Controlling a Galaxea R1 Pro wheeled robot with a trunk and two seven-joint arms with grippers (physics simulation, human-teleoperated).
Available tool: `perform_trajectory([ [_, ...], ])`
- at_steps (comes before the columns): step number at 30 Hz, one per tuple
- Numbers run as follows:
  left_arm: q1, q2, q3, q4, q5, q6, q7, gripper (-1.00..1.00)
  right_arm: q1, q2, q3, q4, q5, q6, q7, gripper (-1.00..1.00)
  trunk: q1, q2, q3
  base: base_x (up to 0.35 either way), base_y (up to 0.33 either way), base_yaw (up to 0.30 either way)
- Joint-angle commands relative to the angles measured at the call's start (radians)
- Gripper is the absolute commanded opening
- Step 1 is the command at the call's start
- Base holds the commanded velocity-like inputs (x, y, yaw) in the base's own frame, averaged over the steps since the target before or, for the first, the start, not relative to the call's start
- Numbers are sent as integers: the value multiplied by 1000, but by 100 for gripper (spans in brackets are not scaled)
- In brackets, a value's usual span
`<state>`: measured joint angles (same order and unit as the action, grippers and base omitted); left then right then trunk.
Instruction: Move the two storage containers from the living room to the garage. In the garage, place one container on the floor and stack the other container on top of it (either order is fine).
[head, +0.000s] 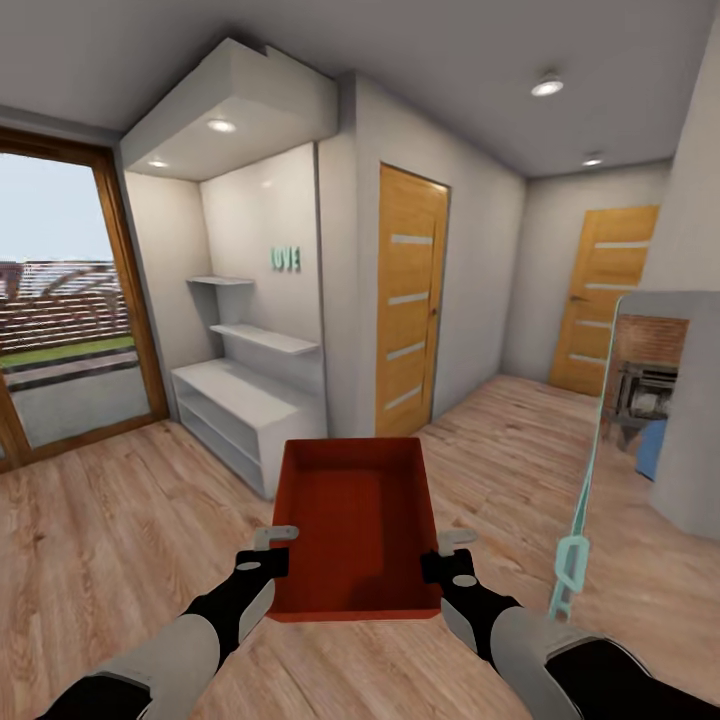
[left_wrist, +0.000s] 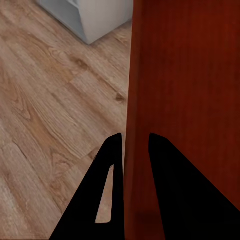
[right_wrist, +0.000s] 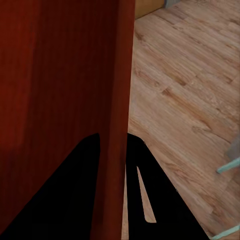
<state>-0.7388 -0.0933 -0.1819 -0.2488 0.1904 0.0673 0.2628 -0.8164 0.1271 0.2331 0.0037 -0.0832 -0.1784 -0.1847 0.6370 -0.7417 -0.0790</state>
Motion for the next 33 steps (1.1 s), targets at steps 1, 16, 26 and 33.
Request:
perform_trajectory([
  [1, -1, 36, 16, 0, 9, 6, 9, -100, -1, -3, -14, -2, -9, -5, -6, -100, 1, -1, -2, 320, 0, 0],
  [16, -1, 37, 16, 0, 9, 6, 9, -100, -1, -3, -14, -2, -9, -8, -6, -100, 1, -1, -2, 320, 2, 0],
  [26, -1, 37, 16, 0, 9, 6, 9, -100, -1, -3, -15, -2, -9, -8, -6, -100, 1, -1, -2, 320, 81, 0],
  [33, -1, 37, 16, 0, 9, 7, 9, -100, -1, 0, -16, -2, -10, -6, -14, -100, 1, -1, -2, 314, 124, -145],
])
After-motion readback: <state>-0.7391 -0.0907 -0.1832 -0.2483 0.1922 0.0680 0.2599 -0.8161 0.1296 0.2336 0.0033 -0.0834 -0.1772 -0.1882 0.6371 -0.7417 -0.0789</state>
